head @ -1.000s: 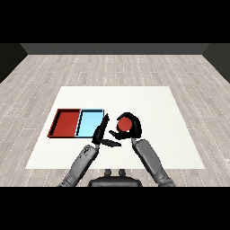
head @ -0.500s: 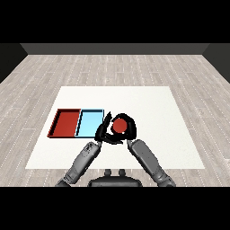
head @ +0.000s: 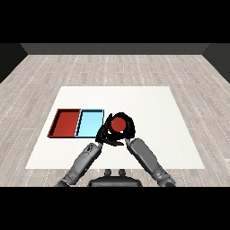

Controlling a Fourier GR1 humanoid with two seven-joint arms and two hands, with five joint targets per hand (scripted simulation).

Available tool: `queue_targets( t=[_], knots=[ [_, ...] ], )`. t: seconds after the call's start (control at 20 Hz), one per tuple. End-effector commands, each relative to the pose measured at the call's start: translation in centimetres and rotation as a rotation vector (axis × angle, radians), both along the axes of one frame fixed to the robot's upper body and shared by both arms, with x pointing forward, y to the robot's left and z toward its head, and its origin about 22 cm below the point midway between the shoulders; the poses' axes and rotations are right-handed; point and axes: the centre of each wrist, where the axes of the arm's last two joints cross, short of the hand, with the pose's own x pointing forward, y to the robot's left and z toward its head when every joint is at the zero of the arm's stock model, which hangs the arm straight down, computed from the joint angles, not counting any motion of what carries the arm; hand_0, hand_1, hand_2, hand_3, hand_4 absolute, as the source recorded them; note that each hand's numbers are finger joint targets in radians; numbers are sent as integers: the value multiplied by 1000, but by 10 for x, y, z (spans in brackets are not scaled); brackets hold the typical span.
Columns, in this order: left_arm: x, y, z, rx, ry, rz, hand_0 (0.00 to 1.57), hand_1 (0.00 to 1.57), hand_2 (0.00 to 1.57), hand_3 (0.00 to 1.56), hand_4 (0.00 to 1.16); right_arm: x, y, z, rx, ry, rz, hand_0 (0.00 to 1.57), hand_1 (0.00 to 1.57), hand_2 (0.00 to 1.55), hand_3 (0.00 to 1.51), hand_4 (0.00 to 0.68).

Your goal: Pick the red can and put it in the red box

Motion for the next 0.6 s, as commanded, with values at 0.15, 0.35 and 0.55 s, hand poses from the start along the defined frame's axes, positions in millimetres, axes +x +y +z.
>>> queue_targets(
  t=[0.15, 0.35, 0.55],
  knots=[
    [4, -13, -2, -21, -16, 45, 0, 0, 0, 0, 0, -3, 9, -7, -23, -14, 13, 1501, 1501, 1456, 1401, 638],
    [-1, -15, -10, -72, 55, 185, 1447, 1447, 1478, 1424, 1113, 4, 20, 17, -7, 14, 19, 1560, 1560, 1467, 1397, 654],
    [2, -20, -5, -31, 41, 201, 1571, 1571, 1561, 1475, 1120, -12, 23, -5, -33, 10, -7, 1494, 1494, 1448, 1391, 654]
  ],
)
